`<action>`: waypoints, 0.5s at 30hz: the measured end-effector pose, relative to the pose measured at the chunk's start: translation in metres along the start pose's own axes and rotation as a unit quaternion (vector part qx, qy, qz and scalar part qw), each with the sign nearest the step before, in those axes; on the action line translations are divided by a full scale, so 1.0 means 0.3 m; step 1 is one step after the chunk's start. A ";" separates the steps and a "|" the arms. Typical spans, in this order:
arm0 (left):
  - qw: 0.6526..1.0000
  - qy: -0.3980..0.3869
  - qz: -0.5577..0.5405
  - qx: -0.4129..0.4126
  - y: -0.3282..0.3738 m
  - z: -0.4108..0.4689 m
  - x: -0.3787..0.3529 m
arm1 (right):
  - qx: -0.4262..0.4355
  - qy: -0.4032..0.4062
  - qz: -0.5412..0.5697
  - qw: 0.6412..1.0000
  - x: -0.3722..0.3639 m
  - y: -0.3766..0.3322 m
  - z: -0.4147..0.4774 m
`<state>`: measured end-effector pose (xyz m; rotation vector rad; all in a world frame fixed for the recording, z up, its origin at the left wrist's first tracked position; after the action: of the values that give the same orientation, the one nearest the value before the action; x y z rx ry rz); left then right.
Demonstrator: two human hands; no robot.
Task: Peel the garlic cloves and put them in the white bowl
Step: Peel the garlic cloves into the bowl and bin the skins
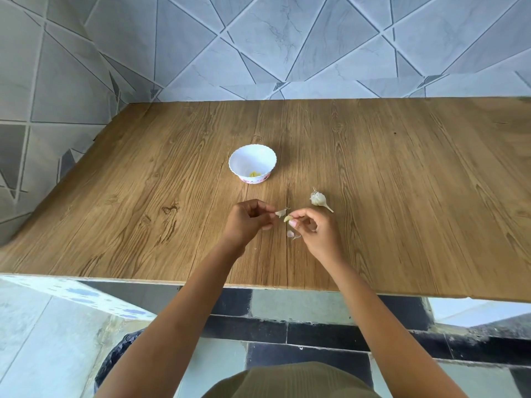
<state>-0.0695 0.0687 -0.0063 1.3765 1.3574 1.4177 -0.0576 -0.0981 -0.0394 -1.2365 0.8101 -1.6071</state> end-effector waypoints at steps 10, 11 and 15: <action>0.934 0.065 0.305 -0.174 0.029 0.006 -0.036 | 0.012 0.025 -0.021 0.999 0.005 0.010 0.012; 0.938 0.062 0.293 -0.177 0.026 0.006 -0.038 | 0.011 0.026 -0.026 0.999 0.004 0.012 0.014; 0.970 0.059 0.187 -0.145 0.025 0.000 -0.034 | -0.001 0.031 -0.025 0.999 -0.001 0.018 0.019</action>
<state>-0.0665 0.0574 -0.0011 1.4146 0.9392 1.8899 -0.0508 -0.0995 -0.0427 -1.2224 0.8253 -1.6911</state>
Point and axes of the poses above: each hand's wrist, its own z-axis towards the middle knuckle, its own x-axis out of the back of the hand, y = z × x, the point moved 2 cm from there along z, towards the middle knuckle, and after that the axes turned 6 degrees about y, right-handed, at the moved point
